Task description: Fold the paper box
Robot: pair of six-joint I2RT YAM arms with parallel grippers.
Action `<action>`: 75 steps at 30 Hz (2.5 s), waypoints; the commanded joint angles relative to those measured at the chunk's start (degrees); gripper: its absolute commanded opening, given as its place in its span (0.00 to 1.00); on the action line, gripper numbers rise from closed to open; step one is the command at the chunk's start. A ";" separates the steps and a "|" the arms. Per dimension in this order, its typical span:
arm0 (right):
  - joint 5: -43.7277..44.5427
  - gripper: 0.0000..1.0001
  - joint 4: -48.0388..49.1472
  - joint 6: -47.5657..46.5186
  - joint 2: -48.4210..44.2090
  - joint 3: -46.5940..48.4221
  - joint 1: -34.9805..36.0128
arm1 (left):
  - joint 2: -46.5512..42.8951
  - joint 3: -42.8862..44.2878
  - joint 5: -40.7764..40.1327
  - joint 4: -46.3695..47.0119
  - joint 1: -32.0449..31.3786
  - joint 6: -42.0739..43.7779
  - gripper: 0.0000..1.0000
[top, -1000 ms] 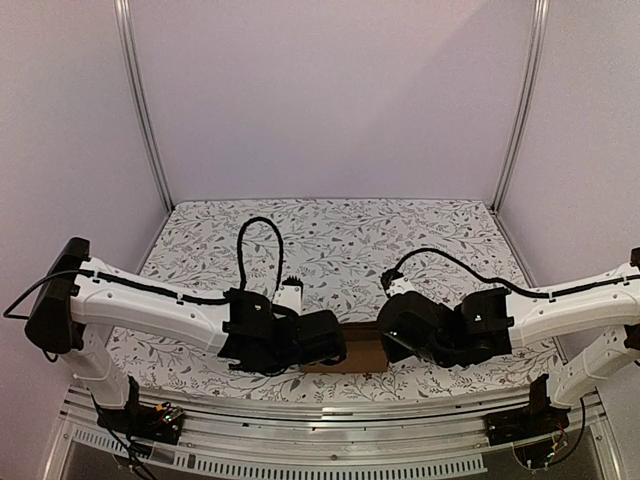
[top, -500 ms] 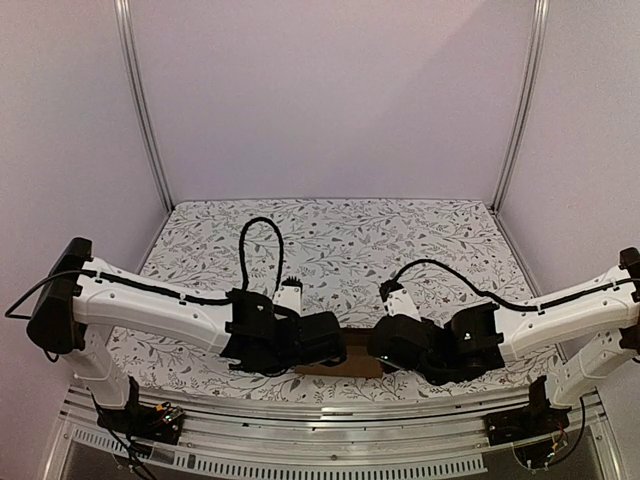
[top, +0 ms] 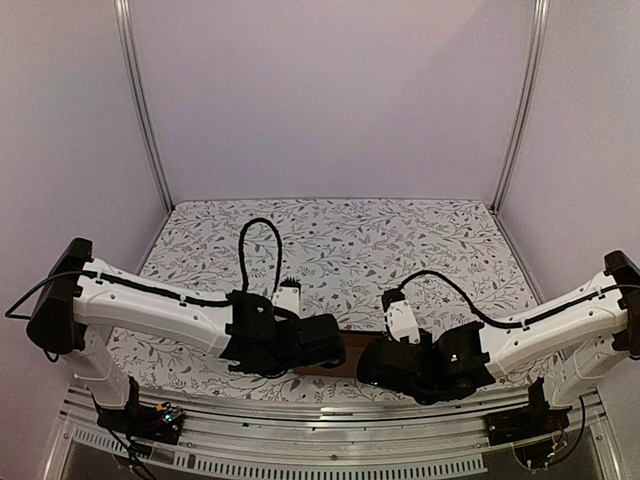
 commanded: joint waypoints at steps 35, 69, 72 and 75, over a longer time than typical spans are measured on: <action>-5.02 0.57 -2.78 -8.71 -21.86 -2.91 2.37 | 3.63 -4.95 4.01 5.58 -1.40 -2.71 0.00; -24.84 0.00 17.08 -15.41 0.63 -6.29 -10.98 | 4.86 -3.31 5.60 5.68 -1.46 -0.30 0.00; -24.80 0.00 17.19 -15.51 1.04 -5.89 -10.98 | 3.71 -3.68 6.32 5.02 -1.72 0.37 0.15; -24.45 0.00 17.17 -15.99 1.14 -5.50 -10.97 | 1.52 -4.78 6.47 4.50 -2.68 2.03 0.31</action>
